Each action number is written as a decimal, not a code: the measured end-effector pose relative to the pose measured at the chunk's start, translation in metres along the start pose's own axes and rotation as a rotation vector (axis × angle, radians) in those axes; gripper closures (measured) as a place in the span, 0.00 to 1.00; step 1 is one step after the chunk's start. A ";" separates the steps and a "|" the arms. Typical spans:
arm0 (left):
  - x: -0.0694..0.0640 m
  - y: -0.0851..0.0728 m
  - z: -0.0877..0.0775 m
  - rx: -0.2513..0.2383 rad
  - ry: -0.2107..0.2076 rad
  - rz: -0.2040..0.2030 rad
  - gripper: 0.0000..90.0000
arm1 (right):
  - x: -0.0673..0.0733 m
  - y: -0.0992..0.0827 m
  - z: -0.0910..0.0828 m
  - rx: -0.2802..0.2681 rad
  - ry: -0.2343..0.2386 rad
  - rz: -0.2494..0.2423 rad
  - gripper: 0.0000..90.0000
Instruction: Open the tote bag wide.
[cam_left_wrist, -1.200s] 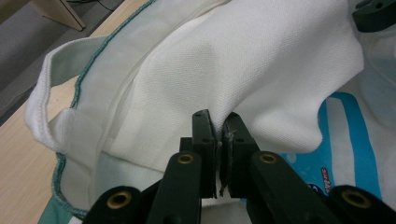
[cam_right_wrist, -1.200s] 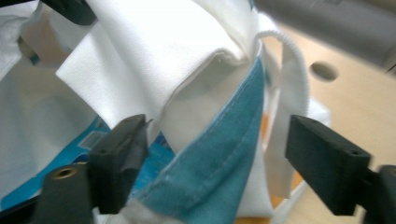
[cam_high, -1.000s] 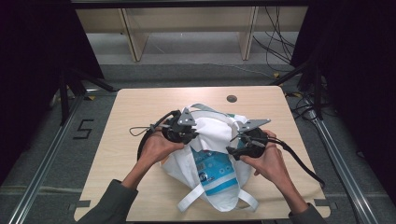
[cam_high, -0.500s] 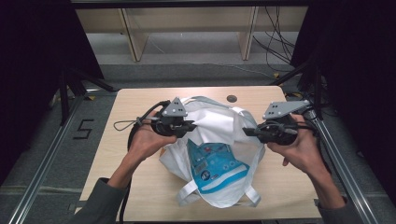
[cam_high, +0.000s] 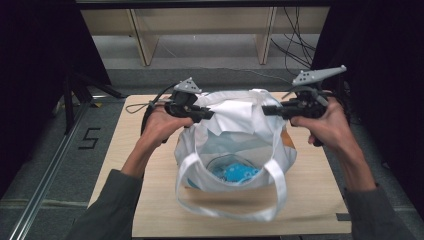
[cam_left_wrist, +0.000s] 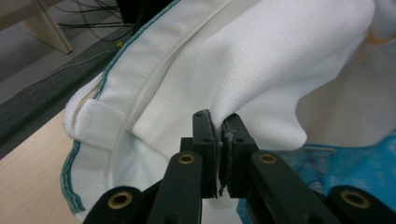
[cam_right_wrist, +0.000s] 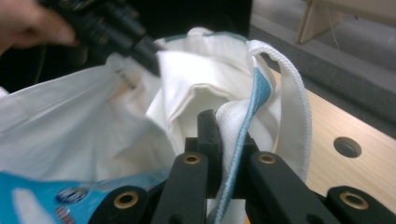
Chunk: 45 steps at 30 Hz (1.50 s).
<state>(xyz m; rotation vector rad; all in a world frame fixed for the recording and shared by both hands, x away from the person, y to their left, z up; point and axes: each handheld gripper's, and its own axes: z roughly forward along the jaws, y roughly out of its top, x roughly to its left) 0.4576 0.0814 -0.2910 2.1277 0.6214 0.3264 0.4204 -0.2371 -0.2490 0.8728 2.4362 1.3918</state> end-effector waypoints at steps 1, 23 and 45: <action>0.007 0.001 0.010 0.004 0.008 -0.016 0.95 | -0.009 0.001 0.005 0.004 -0.008 0.020 0.98; 0.060 -0.032 0.089 0.084 -0.001 -0.235 0.94 | -0.038 0.003 0.021 -0.014 -0.029 0.088 0.63; 0.063 -0.036 0.080 0.079 -0.008 -0.238 0.94 | 0.057 0.047 -0.020 -0.027 0.090 -0.225 0.45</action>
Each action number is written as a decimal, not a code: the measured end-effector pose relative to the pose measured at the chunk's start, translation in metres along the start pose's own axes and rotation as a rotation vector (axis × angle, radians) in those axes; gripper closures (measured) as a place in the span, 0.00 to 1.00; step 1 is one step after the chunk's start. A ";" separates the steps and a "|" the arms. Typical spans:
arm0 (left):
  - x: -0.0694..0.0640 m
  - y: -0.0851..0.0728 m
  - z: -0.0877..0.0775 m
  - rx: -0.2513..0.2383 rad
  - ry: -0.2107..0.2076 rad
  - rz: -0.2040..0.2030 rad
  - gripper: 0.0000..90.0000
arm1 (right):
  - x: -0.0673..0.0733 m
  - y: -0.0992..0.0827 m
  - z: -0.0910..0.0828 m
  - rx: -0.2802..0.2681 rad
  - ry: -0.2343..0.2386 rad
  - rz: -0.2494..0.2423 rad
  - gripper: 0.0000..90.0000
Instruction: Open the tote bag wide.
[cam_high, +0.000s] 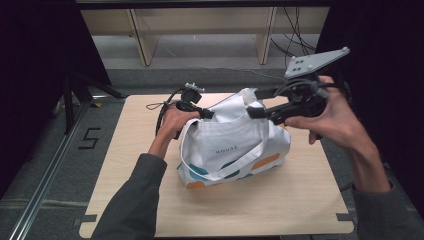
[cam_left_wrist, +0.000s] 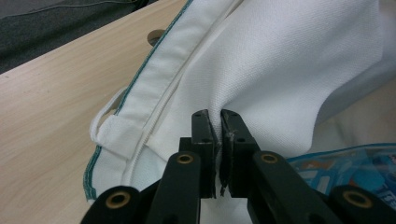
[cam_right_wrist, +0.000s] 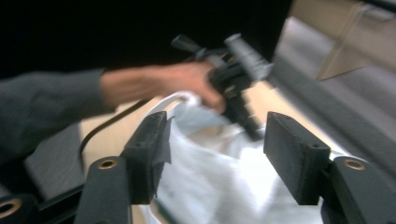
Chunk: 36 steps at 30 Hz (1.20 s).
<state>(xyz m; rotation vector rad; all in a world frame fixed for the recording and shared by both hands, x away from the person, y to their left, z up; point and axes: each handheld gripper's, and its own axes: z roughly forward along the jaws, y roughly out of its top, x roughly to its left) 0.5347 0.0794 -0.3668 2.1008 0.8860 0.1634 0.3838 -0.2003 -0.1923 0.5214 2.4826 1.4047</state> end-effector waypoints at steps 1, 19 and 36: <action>0.000 0.000 0.000 -0.001 0.002 0.000 0.94 | 0.006 -0.001 0.008 0.031 0.020 -0.009 0.43; -0.005 -0.005 0.008 -0.016 -0.030 0.007 0.94 | 0.034 -0.038 0.034 0.179 0.138 -0.142 0.99; -0.025 -0.008 -0.048 -0.238 -0.064 -0.004 0.71 | 0.051 -0.071 0.070 0.188 0.042 -0.161 0.99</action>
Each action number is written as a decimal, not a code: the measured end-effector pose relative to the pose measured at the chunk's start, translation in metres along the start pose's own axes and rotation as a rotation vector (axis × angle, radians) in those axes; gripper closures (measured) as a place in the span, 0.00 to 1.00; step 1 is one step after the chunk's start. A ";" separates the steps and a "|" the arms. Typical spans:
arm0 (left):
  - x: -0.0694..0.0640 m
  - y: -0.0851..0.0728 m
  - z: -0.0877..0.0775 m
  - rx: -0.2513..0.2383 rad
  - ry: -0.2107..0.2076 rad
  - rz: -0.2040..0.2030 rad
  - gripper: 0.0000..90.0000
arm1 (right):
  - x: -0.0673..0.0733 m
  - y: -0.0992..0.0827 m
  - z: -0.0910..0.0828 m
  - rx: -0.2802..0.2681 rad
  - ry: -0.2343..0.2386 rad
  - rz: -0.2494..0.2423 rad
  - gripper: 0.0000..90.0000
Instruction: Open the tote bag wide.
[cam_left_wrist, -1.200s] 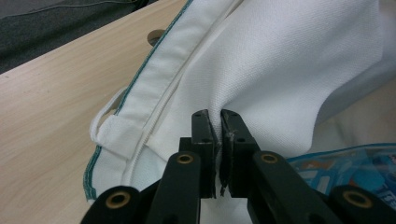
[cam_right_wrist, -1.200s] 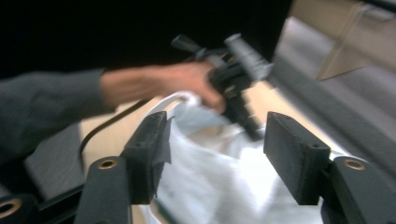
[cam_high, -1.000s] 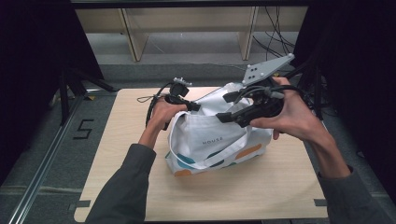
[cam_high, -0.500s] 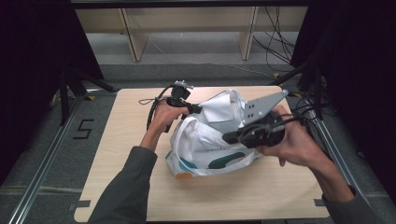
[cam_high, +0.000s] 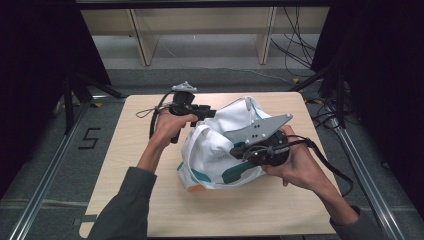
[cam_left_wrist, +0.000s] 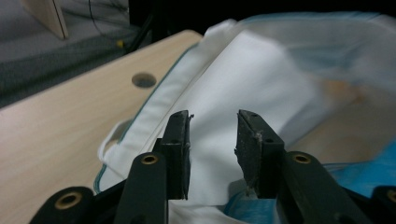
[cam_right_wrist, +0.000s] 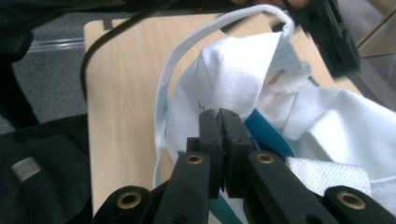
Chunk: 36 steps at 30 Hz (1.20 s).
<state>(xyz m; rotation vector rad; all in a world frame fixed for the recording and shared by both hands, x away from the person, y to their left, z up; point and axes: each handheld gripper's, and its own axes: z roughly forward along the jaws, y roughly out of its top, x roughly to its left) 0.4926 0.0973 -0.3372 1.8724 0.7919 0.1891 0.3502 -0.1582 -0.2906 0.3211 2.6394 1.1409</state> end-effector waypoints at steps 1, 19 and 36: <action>-0.004 0.001 -0.011 -0.024 -0.010 0.003 0.70 | -0.001 0.001 0.002 -0.004 -0.004 0.004 0.99; -0.039 -0.070 -0.089 -0.108 -0.118 -0.013 0.49 | -0.007 -0.016 0.049 0.053 -0.017 0.042 0.99; -0.046 -0.111 -0.038 0.004 -0.100 0.143 0.83 | -0.004 -0.025 0.060 0.054 -0.023 0.060 0.99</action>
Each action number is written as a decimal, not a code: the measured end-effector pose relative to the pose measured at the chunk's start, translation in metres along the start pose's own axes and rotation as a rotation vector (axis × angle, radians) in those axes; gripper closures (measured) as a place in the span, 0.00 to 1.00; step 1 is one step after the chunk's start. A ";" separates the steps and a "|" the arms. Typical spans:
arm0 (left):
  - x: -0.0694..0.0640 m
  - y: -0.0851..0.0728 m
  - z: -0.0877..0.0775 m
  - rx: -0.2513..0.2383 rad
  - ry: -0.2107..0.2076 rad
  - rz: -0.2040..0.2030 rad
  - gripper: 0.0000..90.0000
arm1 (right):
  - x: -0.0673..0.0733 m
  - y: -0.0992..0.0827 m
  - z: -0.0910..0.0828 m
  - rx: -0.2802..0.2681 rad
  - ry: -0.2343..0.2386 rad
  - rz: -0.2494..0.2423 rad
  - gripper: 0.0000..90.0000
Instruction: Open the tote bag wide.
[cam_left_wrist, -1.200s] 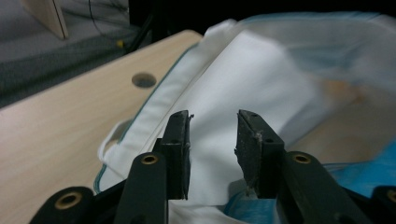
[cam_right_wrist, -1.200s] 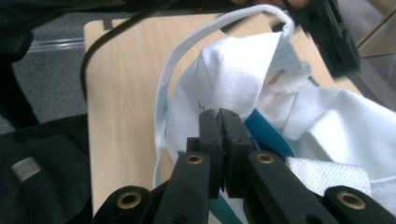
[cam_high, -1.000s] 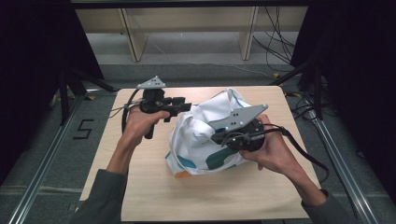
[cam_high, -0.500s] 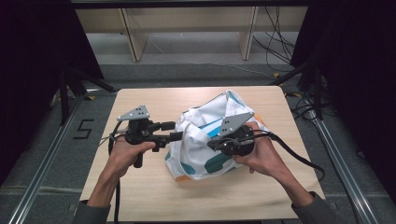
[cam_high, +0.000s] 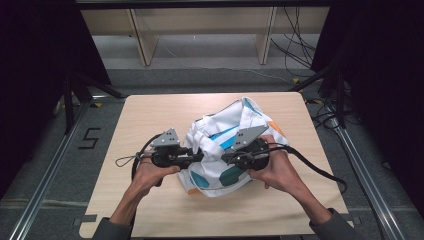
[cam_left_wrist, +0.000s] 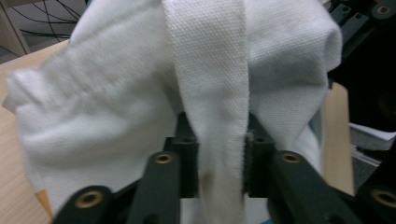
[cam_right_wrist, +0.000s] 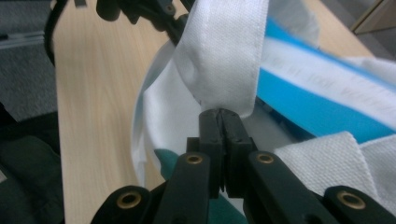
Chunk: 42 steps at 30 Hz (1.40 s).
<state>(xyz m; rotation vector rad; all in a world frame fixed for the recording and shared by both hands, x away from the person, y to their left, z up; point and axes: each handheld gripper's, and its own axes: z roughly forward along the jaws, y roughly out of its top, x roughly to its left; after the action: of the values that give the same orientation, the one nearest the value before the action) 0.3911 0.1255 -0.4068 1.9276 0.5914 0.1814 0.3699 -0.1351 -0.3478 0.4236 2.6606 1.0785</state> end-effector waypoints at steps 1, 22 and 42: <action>0.000 -0.001 0.003 0.005 0.001 0.010 0.88 | 0.001 -0.002 0.004 0.019 0.004 0.002 0.99; -0.007 0.055 -0.050 -0.086 -0.023 -0.056 0.64 | 0.005 -0.029 0.039 0.079 0.022 0.026 0.99; 0.051 0.039 -0.008 0.010 0.079 -0.511 0.31 | 0.014 -0.042 0.053 0.126 0.016 0.031 0.99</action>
<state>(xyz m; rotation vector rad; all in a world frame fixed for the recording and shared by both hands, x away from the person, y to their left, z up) 0.4443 0.1444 -0.3758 1.7219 1.1147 -0.0724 0.3670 -0.1256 -0.4164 0.4833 2.7539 0.9300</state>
